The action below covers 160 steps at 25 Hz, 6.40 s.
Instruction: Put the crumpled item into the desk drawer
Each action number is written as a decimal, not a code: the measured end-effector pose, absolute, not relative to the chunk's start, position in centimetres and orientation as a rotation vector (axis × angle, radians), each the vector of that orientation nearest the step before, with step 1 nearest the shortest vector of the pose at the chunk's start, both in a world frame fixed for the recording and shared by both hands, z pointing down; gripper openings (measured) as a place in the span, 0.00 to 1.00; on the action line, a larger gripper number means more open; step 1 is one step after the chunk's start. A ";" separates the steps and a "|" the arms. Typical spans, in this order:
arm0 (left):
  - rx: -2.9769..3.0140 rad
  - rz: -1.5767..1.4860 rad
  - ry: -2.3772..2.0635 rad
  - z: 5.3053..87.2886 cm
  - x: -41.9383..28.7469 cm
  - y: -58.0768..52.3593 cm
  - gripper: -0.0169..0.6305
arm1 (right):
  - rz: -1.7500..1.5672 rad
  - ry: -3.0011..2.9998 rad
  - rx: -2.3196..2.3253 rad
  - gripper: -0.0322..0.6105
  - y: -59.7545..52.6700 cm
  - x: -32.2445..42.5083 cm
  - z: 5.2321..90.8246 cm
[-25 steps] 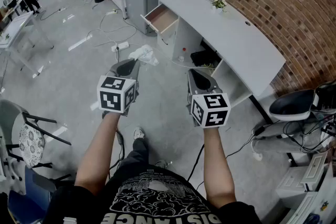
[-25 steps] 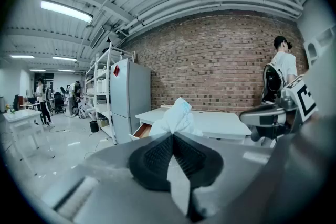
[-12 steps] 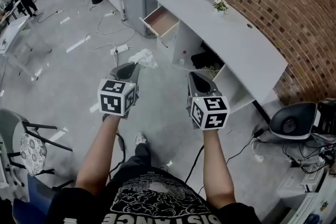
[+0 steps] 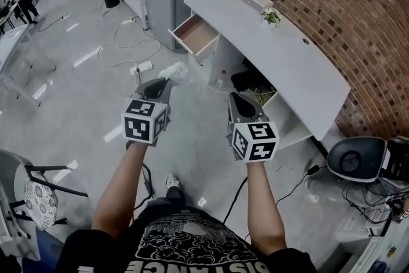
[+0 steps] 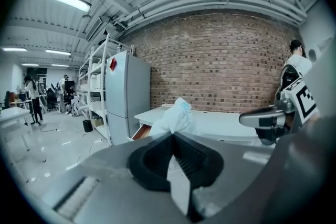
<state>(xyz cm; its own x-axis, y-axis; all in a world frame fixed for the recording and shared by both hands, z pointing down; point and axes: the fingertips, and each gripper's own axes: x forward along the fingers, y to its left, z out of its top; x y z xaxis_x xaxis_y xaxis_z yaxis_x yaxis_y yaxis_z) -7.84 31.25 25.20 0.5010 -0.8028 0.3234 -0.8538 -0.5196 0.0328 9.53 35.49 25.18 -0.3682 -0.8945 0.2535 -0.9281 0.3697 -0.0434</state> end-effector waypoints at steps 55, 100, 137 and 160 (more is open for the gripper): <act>2.704 0.405 -1.197 26.2 -9.1 13.1 0.03 | 0.194 -2.383 1.616 0.05 16.9 4.0 26.7; 2.390 0.483 -1.551 29.7 -0.8 -9.0 0.03 | 0.245 -2.569 1.234 0.05 -9.0 13.8 29.5; 2.290 0.613 -1.467 43.4 -5.8 -19.1 0.03 | 0.477 -2.514 1.137 0.05 -16.5 4.4 41.3; 2.416 0.972 -1.060 57.3 -5.5 -27.8 0.03 | 0.647 -2.339 1.270 0.05 -23.8 2.1 53.8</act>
<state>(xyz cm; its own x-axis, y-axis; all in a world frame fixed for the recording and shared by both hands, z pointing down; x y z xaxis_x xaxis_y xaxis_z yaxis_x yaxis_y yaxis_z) -5.53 -27.81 57.27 0.4910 -0.5183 0.7002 -0.7424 -0.6695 0.0250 2.15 -23.85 53.78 -0.5069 -0.6678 0.5450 -0.8530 0.4798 -0.2053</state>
